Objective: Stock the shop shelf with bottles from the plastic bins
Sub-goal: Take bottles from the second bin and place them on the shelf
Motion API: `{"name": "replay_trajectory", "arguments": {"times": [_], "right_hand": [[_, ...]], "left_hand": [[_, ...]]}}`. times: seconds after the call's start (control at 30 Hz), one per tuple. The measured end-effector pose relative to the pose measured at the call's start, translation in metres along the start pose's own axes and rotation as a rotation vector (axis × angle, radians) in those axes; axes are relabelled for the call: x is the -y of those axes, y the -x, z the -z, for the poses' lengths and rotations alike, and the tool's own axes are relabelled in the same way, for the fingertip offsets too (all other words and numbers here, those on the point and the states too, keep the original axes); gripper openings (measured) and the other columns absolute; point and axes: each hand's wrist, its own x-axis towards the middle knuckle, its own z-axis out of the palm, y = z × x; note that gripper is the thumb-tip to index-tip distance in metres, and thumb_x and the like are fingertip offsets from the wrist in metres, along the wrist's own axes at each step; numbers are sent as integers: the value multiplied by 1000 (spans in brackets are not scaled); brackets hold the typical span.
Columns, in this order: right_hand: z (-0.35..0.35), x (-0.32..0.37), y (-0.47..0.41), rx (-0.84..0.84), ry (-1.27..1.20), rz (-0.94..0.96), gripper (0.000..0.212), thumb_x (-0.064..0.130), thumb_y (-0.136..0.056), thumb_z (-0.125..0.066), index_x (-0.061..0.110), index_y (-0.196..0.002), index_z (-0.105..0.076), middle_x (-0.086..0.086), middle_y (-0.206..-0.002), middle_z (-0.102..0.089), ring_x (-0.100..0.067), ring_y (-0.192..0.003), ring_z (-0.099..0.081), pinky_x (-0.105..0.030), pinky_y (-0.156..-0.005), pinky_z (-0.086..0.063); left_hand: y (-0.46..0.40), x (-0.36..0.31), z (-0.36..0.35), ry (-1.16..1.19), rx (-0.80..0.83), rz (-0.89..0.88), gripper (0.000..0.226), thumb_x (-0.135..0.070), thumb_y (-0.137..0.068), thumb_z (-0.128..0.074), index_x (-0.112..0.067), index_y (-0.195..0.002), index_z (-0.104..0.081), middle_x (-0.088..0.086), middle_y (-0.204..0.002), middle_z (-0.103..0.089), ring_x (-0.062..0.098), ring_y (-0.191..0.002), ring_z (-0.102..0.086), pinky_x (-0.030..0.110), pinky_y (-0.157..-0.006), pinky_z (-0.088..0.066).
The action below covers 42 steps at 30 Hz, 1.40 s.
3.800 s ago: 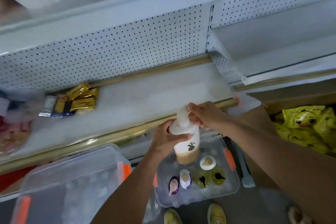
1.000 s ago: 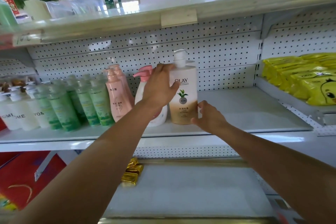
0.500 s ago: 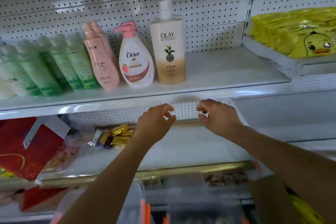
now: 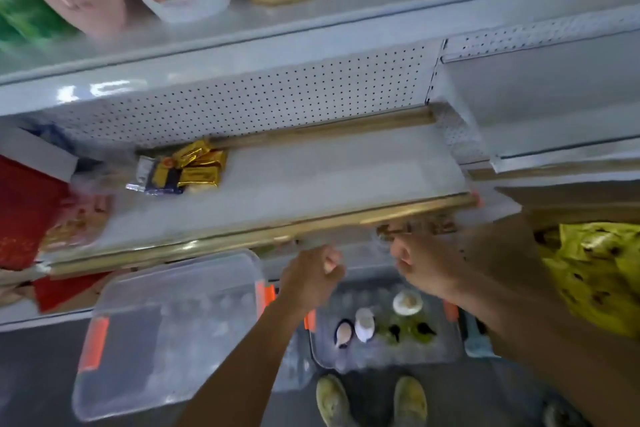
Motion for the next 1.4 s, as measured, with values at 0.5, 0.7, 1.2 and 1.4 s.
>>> {"name": "replay_trajectory", "arguments": {"times": [0.5,0.7,1.2,1.4], "right_hand": [[-208,-72,-4,351,-61,-288,15,27,-93,-50,22,-102,-61,-1,-105,-68,-23,-100,-64,-26,-71,-42],[-271,-104,-10,375,-214,-422,21,28,-95,-55,21,-115,-58,3,-116,-65,-17,-106,-63,-31,-86,-51],[-373,-130,-54,350,-249,-516,45,36,-94,-57,14,-128,-38,-8,-117,-62,-29,-110,-61,-30,-70,-39],[-385,-132,-65,284,-166,-562,19,20,-97,-51,12,-115,-48,-10,-108,-67,-29,-105,-63,-30,-67,-40]], "left_hand": [[-33,85,-190,46,307,141,26,-31,-93,-55,-20,-113,-67,1,-116,-68,19,-104,-63,28,-91,-48],[-40,94,-273,96,475,132,30,-27,-101,-45,-16,-123,-61,6,-122,-65,21,-109,-62,34,-96,-48],[-85,119,-366,269,548,372,61,-7,-100,-41,-9,-152,-11,15,-153,-30,28,-138,-36,26,-104,-32],[-94,127,-386,312,549,428,71,-12,-100,-44,-13,-154,2,14,-156,-24,28,-140,-34,31,-108,-31]]}}
